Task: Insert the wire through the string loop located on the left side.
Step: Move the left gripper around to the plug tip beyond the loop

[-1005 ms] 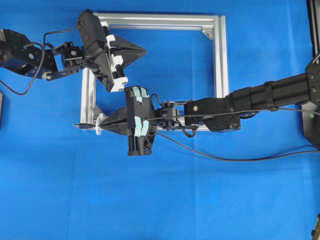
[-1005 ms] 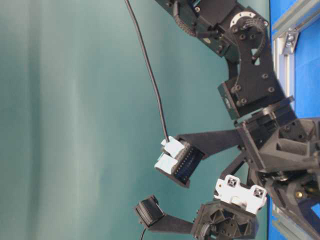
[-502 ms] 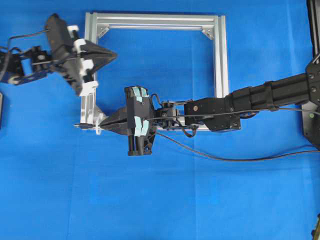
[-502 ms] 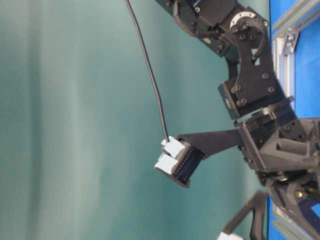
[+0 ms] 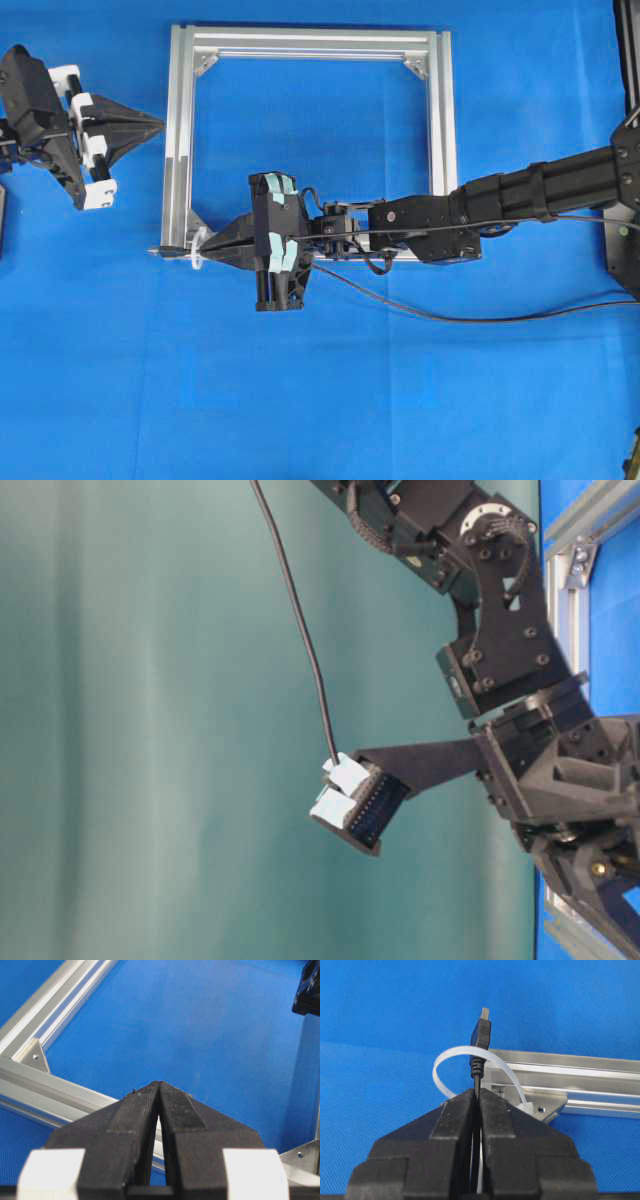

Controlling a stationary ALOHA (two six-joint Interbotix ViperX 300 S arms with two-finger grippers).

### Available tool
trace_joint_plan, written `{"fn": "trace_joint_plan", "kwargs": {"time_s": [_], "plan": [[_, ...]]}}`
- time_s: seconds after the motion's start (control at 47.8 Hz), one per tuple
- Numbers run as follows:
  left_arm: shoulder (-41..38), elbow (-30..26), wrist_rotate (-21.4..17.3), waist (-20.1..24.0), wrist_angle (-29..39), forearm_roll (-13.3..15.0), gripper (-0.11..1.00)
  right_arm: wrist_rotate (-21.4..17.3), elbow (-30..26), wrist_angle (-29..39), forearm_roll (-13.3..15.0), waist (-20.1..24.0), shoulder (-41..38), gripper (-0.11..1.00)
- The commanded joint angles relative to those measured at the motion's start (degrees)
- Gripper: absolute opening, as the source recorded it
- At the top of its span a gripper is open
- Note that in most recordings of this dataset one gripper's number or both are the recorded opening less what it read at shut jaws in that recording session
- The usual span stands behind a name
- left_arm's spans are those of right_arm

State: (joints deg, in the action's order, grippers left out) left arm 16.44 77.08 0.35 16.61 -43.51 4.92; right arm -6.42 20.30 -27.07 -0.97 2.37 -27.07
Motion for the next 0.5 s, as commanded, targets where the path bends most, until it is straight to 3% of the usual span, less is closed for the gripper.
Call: {"fn": "trace_joint_plan", "kwargs": {"time_s": [0.0,0.167,0.481], "plan": [[0.53,-0.35,0.35,-0.09,0.44,-0.18,0.00,0.00,-1.05,-0.18,0.09,-0.18,1.23,0.00],[0.62,-0.70,0.62,-4.57,2.02,-0.44,0.00,0.00,-1.05,-0.18,0.09,-0.18,1.23,0.00],[0.88,-1.05,0.53,-18.98,2.11,-0.53,0.00,0.00,-1.05,-0.26,0.09,-0.18,1.23,0.00]]}}
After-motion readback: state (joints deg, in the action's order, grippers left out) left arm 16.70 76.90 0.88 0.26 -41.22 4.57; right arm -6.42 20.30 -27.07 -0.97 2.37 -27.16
